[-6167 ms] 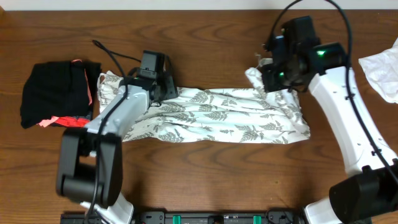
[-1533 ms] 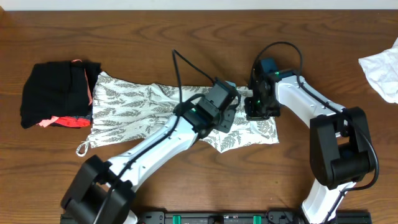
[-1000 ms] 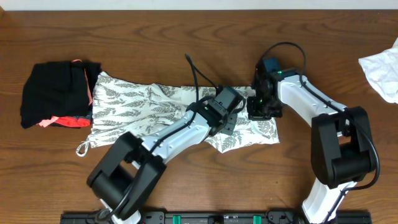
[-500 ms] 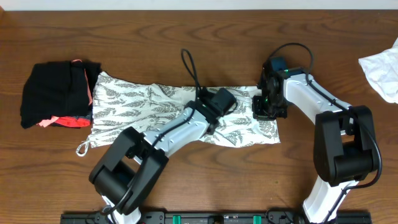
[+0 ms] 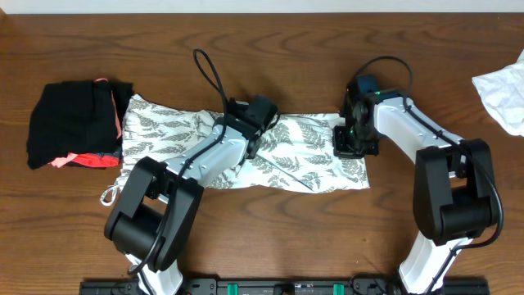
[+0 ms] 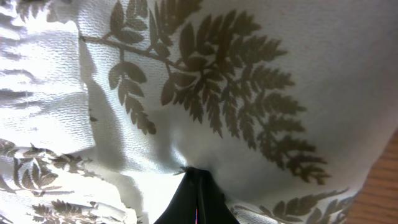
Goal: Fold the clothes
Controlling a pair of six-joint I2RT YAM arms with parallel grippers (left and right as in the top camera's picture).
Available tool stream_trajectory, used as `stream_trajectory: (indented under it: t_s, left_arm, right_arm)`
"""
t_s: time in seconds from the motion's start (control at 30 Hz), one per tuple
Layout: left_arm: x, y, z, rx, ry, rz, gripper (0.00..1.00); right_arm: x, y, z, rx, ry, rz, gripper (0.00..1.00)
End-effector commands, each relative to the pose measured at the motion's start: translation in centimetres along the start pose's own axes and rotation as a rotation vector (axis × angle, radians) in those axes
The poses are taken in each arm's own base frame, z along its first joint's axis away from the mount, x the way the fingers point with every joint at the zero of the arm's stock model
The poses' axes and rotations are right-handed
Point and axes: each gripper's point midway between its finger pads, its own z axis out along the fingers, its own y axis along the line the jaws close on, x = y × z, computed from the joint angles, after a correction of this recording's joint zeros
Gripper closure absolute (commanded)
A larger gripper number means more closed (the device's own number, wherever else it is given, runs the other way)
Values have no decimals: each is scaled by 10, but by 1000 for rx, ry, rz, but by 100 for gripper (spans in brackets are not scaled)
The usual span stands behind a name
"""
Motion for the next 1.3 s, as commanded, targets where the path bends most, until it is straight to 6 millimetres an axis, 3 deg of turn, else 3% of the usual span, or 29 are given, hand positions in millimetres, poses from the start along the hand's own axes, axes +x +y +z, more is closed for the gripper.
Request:
stream_trajectory:
  t_s: [0.0, 0.33, 0.47, 0.97, 1.07, 1.27]
  left_arm:
    - [-8, 4, -8, -6, -31, -16, 47]
    - [-53, 7, -56, 86, -222, -120, 47]
    - [-57, 6, -61, 101, -238, -128, 47]
    - [-44, 11, -57, 79, -186, -108, 46]
    - [-42, 8, -56, 111, -166, -113, 37]
    - [-37, 14, -44, 183, -90, -259, 32]
  right_arm:
    - [2, -21, 12, 70, 25, 38, 99]
    - [2, -22, 12, 74, 27, 43, 99]
    - [-2, -42, 9, 125, 8, 99, 99]
    - [-9, -165, -15, 264, -40, 308, 99]
    - [-6, -184, -18, 260, -42, 363, 99]
    - [6, -222, -24, 250, -42, 486, 99]
